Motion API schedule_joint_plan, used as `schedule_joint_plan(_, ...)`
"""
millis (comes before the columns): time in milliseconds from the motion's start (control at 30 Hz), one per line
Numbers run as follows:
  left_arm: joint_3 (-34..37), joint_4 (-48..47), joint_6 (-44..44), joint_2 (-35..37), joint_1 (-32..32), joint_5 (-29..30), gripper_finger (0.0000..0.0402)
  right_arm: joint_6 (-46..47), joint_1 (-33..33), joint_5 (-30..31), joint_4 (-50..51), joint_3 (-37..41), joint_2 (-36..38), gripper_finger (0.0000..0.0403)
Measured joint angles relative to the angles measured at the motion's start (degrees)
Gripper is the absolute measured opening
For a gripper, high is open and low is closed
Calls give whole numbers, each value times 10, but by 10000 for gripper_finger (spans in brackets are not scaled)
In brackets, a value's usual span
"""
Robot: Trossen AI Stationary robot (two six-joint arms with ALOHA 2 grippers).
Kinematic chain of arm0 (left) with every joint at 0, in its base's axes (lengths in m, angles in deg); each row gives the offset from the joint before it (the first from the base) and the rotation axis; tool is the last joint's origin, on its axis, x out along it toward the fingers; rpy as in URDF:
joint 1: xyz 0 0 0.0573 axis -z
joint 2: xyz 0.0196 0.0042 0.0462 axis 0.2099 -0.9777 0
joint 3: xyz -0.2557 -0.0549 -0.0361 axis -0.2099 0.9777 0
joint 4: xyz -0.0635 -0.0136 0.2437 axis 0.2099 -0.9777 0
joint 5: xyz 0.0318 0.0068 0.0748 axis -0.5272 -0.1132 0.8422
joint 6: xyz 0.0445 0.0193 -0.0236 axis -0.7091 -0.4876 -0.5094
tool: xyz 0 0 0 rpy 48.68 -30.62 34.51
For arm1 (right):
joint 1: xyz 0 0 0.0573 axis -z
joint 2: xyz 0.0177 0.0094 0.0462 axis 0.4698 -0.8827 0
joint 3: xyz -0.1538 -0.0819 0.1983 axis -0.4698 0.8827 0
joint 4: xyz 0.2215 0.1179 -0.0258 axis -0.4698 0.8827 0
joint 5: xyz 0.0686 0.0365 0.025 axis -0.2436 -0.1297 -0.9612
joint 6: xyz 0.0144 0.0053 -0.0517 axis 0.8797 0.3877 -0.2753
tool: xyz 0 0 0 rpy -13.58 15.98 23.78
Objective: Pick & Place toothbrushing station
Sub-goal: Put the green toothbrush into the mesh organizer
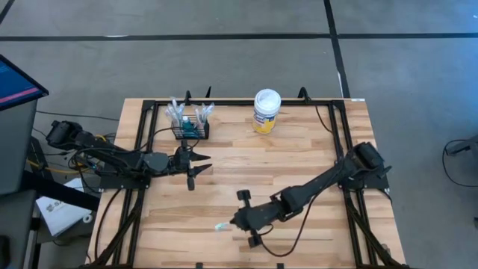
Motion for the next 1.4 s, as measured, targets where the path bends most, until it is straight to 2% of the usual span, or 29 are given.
schedule_joint_plan(200,0,0,0,0,0,0,121,-22,7,61,29,0,34,0)
schedule_joint_plan(667,0,7,0,0,0,0,121,-87,33,133,18,0,114,0)
schedule_joint_plan(767,0,17,0,0,0,-2,121,-111,42,135,-8,0,123,0)
schedule_joint_plan(1133,0,102,-19,0,0,-86,121,-169,83,134,-90,0,128,0)
schedule_joint_plan(1400,0,183,-43,0,0,-141,121,-188,102,102,-147,0,127,0)
